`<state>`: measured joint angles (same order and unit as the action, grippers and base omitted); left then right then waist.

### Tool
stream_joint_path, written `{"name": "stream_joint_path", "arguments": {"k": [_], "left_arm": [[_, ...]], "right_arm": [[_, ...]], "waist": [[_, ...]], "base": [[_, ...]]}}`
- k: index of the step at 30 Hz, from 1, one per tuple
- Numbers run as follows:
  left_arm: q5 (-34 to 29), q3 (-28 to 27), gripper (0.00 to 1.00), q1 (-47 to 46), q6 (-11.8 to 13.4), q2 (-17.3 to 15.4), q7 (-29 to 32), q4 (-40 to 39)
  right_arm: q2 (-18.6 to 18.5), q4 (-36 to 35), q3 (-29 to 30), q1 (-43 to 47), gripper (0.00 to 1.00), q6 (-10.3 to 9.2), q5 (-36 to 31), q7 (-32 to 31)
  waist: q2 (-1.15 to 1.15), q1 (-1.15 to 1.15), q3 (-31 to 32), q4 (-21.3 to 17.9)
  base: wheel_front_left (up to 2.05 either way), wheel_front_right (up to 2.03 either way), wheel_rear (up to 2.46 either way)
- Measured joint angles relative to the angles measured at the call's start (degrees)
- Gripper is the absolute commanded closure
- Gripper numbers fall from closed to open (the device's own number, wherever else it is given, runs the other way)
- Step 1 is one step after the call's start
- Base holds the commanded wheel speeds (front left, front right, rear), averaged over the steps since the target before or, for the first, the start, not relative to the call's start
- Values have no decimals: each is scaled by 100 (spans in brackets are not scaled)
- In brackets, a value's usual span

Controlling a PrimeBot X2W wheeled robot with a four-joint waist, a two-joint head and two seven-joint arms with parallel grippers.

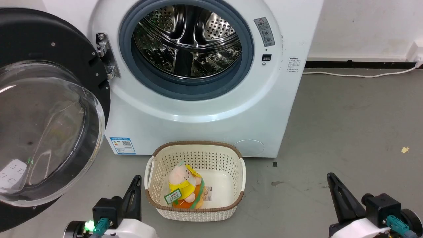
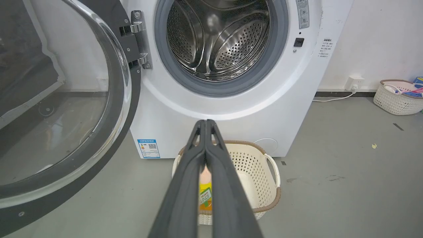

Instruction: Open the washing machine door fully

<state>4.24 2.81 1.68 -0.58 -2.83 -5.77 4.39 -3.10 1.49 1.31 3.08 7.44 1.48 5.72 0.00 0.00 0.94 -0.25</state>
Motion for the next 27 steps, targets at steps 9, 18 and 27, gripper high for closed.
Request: {"name": "stream_joint_path", "arguments": {"k": [9, 18, 27], "left_arm": [[-71, -42, 100, -30, 9, 0, 108, -67], [-138, -110, 100, -52, 15, 0, 220, -145], [-213, -157, 100, -55, 34, 0, 315, -235]], "right_arm": [[0, -13, -19, -19, 100, 0, -19, -110], [0, -33, -41, -42, 100, 0, -44, -205], [0, -49, -65, -129, 100, 0, -60, -311]], "waist": [[0, 0, -18, 5], [0, 0, -35, 9], [0, 0, -53, 14]], "base": [[0, 0, 0], [0, 0, 0], [0, 0, 0]]}}
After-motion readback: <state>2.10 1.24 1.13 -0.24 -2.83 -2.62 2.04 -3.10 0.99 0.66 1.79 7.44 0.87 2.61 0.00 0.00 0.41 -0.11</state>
